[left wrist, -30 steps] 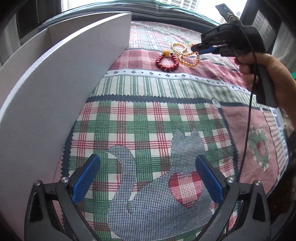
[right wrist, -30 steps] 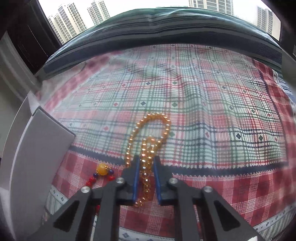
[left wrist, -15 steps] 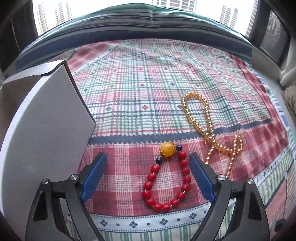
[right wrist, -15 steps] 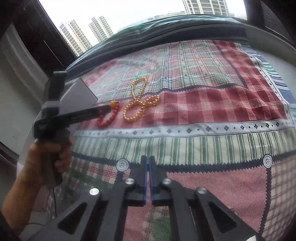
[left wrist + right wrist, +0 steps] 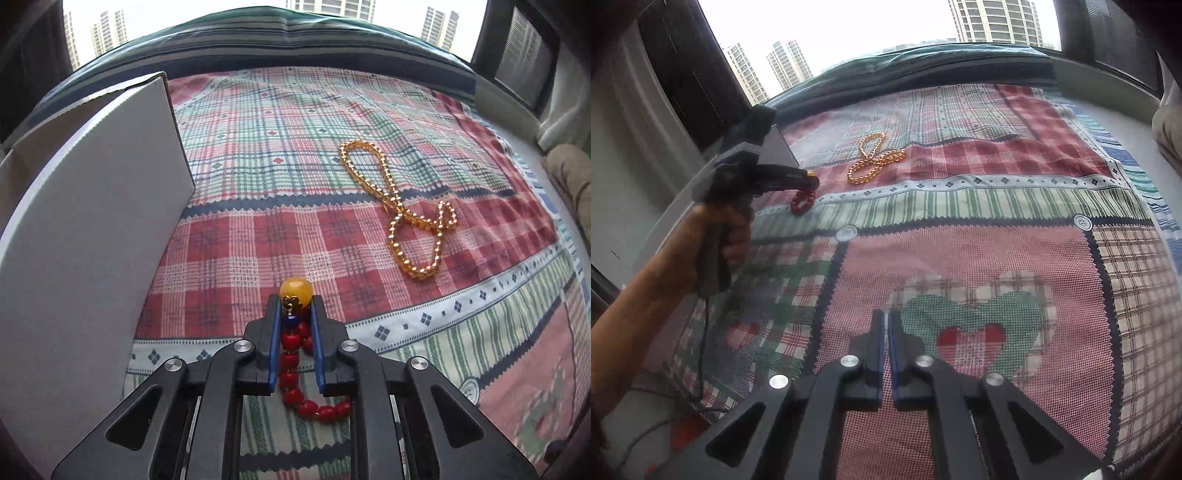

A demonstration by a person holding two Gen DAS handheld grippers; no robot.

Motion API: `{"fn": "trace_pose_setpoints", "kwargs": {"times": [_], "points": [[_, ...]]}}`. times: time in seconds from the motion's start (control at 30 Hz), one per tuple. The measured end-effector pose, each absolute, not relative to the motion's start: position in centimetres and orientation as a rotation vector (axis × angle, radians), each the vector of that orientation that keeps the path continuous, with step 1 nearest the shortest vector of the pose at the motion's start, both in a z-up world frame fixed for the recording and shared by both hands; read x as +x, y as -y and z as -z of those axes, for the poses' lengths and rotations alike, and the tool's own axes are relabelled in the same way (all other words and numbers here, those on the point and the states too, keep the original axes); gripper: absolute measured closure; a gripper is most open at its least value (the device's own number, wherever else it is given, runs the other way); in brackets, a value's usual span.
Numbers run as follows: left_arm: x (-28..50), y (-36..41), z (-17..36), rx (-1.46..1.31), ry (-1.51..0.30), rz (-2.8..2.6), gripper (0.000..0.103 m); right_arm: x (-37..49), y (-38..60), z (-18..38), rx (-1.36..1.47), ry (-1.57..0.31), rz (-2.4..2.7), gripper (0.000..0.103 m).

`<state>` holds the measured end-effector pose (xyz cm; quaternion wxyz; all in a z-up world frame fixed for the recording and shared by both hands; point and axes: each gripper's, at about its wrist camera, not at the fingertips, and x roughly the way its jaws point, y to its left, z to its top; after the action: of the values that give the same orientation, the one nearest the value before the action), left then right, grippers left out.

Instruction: Organize jewelry

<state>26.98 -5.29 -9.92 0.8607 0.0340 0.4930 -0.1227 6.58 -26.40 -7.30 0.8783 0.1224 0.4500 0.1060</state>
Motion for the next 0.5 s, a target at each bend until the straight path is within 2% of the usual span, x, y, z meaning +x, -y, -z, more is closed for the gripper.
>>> {"fn": "trace_pose_setpoints", "kwargs": {"times": [0.23,0.4,0.43,0.47,0.5], "points": [[18.5,2.1,9.5,0.076,-1.069,0.287,0.089,5.3,25.5,7.9,0.26,-0.958,-0.233,0.098],[15.5,0.4,9.2,0.072,-1.064,0.278,0.087,4.7,24.5,7.9,0.21,-0.962,-0.246,0.098],[15.2,0.2,9.1,0.072,-1.054,0.279,0.083,4.7,24.2,7.9,0.203,-0.965,-0.249,0.098],[15.1,0.1,8.9,0.07,-1.05,0.28,0.071,4.8,24.0,8.0,0.195,-0.971,-0.251,0.098],[14.9,0.0,8.7,0.064,-1.043,0.277,0.063,4.9,23.8,8.1,0.188,-0.977,-0.25,0.098]]}}
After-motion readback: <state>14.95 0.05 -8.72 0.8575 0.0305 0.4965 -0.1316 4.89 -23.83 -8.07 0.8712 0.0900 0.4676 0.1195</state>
